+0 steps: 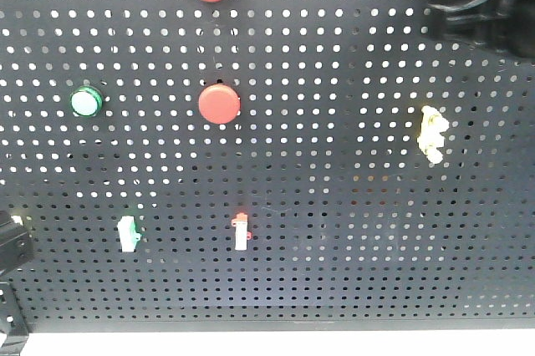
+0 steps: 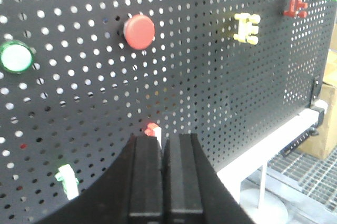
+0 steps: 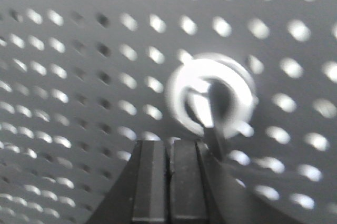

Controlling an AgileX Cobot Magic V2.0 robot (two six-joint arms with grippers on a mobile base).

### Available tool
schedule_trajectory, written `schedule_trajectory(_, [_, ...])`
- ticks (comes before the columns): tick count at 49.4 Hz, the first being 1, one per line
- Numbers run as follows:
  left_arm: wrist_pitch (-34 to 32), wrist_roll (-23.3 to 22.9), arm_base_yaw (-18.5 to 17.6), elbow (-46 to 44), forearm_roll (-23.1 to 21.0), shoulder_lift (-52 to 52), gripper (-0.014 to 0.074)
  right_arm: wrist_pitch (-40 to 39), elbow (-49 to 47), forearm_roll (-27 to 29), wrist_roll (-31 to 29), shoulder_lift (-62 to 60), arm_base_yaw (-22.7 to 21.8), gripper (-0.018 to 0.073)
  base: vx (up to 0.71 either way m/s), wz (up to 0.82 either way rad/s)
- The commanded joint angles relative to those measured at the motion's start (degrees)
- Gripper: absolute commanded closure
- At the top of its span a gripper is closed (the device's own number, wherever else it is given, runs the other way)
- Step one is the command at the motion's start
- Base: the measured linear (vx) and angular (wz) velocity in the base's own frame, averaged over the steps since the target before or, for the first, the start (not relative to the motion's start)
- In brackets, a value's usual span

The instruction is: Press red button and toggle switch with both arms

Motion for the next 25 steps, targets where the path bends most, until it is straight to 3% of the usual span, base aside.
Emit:
schedule_trajectory(1, [-3.5,-0.7,-0.1,-1.5,-1.2,0.1,0.0595,-4.8,-2.1,-0.1,0.6,-1.6,-1.3,0.0562,0.0,0.0])
schedule_trajectory(7, [-3.6,-0.7,-0.1,-1.5,-1.2,0.1,0.0595,-4.5,-2.1,-0.1,0.6,-1.9,-1.2,0.0562,0.0,0.0])
schedule_trajectory(17, [-3.2,-0.7,-0.1,-1.5,-1.2,0.1,0.0595,3.1,-1.4,-0.6,-0.2,-4.4,-1.2,0.0562,0.0,0.0])
schedule_trajectory(25, [-2.1,-0.7,-0.1,-1.5,-0.4,0.1,0.0595,3.3,4.3,-3.4,-0.2,-10.3,-1.2,0.0562,0.0,0.0])
